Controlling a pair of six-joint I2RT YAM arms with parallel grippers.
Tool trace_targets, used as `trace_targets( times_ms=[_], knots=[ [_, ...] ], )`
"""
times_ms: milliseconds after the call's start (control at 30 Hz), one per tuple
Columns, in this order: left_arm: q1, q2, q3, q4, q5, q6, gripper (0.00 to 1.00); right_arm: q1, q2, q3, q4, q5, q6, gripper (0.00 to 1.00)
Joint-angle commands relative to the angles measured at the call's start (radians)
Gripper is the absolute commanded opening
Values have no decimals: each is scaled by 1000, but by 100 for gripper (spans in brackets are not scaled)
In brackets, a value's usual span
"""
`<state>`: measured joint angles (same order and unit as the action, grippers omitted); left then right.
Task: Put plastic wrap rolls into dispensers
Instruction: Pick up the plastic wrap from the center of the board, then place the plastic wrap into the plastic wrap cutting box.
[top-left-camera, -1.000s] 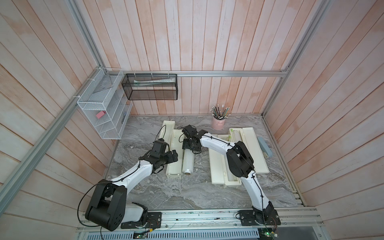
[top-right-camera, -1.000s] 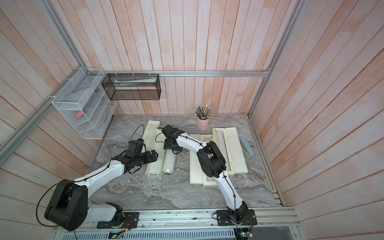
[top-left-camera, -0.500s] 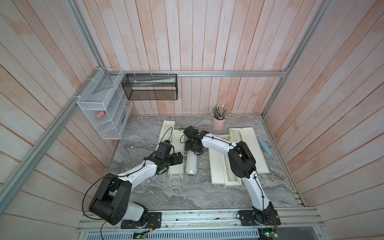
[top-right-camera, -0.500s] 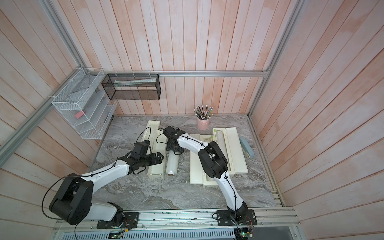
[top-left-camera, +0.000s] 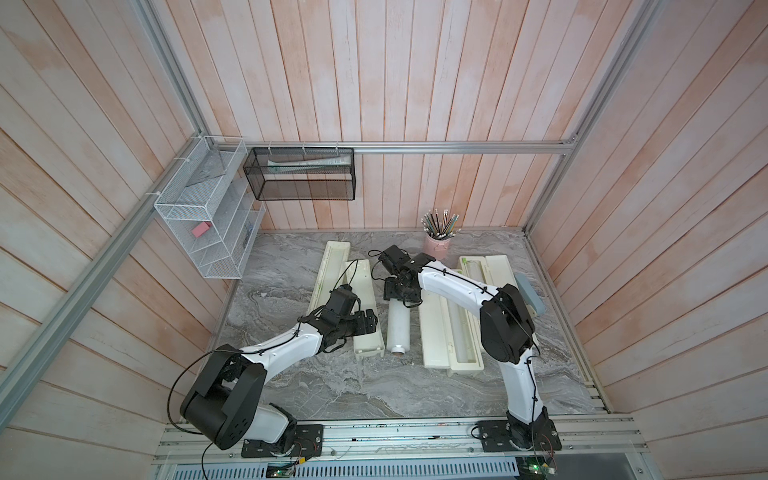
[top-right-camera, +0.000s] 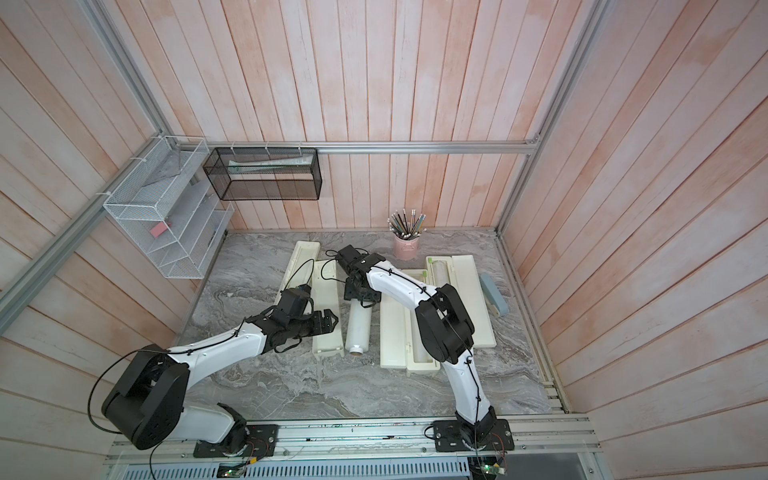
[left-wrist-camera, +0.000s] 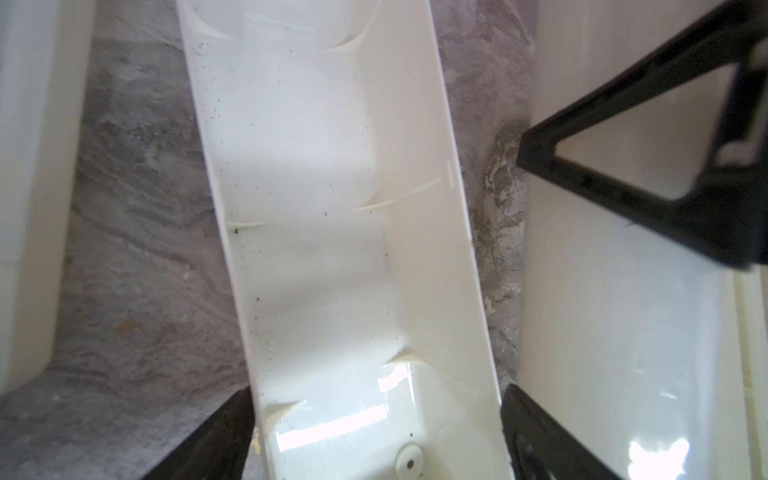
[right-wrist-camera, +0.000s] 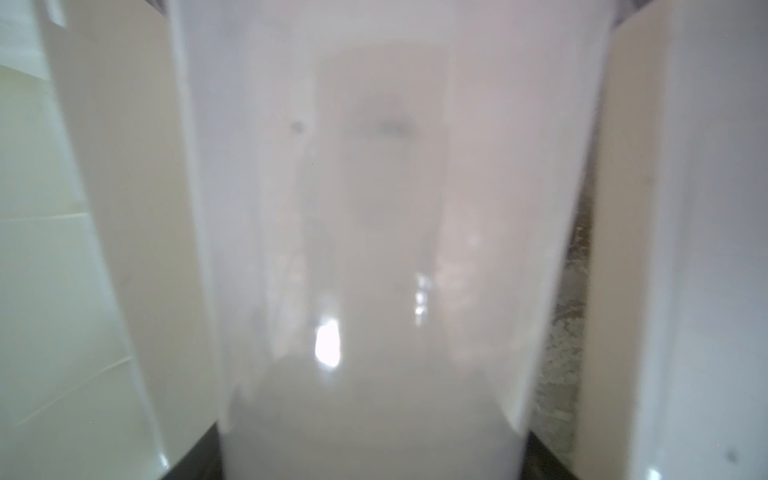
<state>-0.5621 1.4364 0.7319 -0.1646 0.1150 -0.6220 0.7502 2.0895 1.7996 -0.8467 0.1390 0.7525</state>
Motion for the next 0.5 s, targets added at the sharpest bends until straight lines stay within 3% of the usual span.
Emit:
trace_targets(
  times_ms=[0, 233, 467],
  knots=[
    [-43, 23, 52, 25, -22, -31, 94, 3, -134, 36, -9, 0, -5, 0],
    [-49, 9, 99, -41, -93, 5, 96, 21, -123, 129, -66, -28, -64, 0],
    [90, -106, 102, -133, -84, 72, 100, 57, 16, 349, -127, -46, -155, 0]
  ],
)
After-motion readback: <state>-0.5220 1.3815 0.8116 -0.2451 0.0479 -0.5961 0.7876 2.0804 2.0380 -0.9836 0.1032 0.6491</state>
